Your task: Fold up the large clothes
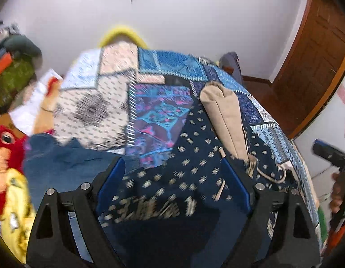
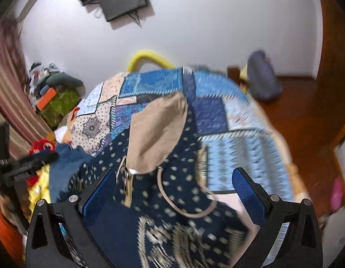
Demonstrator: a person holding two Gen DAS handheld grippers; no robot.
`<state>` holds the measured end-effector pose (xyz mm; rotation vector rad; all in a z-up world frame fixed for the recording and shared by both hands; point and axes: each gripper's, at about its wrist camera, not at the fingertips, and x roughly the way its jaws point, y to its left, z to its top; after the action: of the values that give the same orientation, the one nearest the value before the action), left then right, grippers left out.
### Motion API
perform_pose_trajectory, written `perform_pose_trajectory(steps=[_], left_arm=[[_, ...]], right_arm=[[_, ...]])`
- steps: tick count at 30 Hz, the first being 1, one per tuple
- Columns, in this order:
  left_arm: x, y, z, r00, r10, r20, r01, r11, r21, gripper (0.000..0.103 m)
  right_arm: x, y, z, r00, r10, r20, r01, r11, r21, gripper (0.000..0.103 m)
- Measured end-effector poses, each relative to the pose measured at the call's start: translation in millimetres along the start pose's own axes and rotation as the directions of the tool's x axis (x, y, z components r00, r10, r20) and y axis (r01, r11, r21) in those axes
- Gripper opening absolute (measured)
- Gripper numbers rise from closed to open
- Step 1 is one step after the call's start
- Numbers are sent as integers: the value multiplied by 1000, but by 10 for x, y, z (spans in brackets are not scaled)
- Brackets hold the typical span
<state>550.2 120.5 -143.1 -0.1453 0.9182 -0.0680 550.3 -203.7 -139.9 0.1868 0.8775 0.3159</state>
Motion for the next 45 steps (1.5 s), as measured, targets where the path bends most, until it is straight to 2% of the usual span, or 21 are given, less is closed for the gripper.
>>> perform_pose_trajectory(steps=[4, 6, 9, 12, 13, 15, 17, 18, 19, 20, 21, 22, 23, 26, 29, 33, 40, 42, 45], left_arm=[[550, -59, 100, 998, -6, -58, 4, 1000, -26, 87], [778, -108, 121, 996, -4, -86, 2, 1000, -26, 87], [1115, -205, 166, 991, -39, -124, 37, 999, -20, 87], [1377, -233, 199, 986, -56, -156, 49, 998, -49, 87], [1457, -230, 204, 984, -59, -169, 49, 997, -66, 87], [1582, -243, 209, 981, -70, -178, 56, 995, -82, 87], [1640, -265, 216, 985, -52, -165, 39, 996, -81, 87], [1650, -294, 223, 989, -31, -144, 21, 997, -72, 80], [1650, -316, 231, 991, -21, -132, 13, 998, -63, 70], [1642, -343, 238, 993, -14, -121, 7, 999, -52, 64], [1610, -387, 239, 995, -16, -101, 13, 999, -32, 40], [1570, -432, 250, 996, -13, -88, 13, 1000, -1, 18], [1522, -483, 255, 997, 8, -79, -5, 999, 36, 12], [1289, -534, 257, 999, 24, -48, -20, 996, 85, 10], [929, -479, 249, 999, -38, -27, 40, 996, 74, 10], [410, -441, 124, 997, -76, -9, 77, 991, 109, 10], [-369, -361, -515, 990, -137, -41, 142, 980, 140, 9], [-524, -371, -744, 988, -144, -46, 150, 977, 152, 9], [-642, -364, -1061, 988, -142, -62, 150, 977, 152, 9]], right_arm=[[723, -191, 75, 989, 69, -130, -52, 990, 130, 103], [986, -247, 81, 983, 77, -167, -51, 987, 155, 103], [1363, -308, 119, 976, 70, -207, -35, 985, 167, 102], [1674, -371, 160, 965, 78, -250, -28, 980, 197, 90], [1764, -380, 171, 961, 82, -264, -28, 979, 202, 83], [1877, -370, 201, 964, 38, -265, 8, 985, 173, 78], [1919, -316, 226, 967, -13, -254, 45, 992, 121, 56], [1933, -291, 231, 968, -29, -248, 54, 994, 95, 49], [1942, -270, 228, 969, -26, -244, 47, 996, 82, 35], [1944, -259, 227, 970, -18, -244, 37, 996, 76, 24], [1941, -254, 221, 969, -20, -245, 39, 997, 72, 21], [1930, -236, 211, 970, -25, -243, 41, 997, 61, 15], [1899, -209, 196, 970, -35, -239, 47, 998, 43, 11], [1726, -169, 160, 976, -35, -214, 41, 999, 24, 9], [1426, -157, 172, 985, 15, -172, -9, 999, 36, 9], [852, -5, 127, 993, 73, -92, -77, 996, -39, 9], [-28, 219, -359, 987, 151, -60, -157, 981, -110, 9], [-235, 259, -577, 982, 178, -68, -185, 976, -113, 9], [-454, 319, -968, 981, 173, -89, -183, 974, -130, 9]])
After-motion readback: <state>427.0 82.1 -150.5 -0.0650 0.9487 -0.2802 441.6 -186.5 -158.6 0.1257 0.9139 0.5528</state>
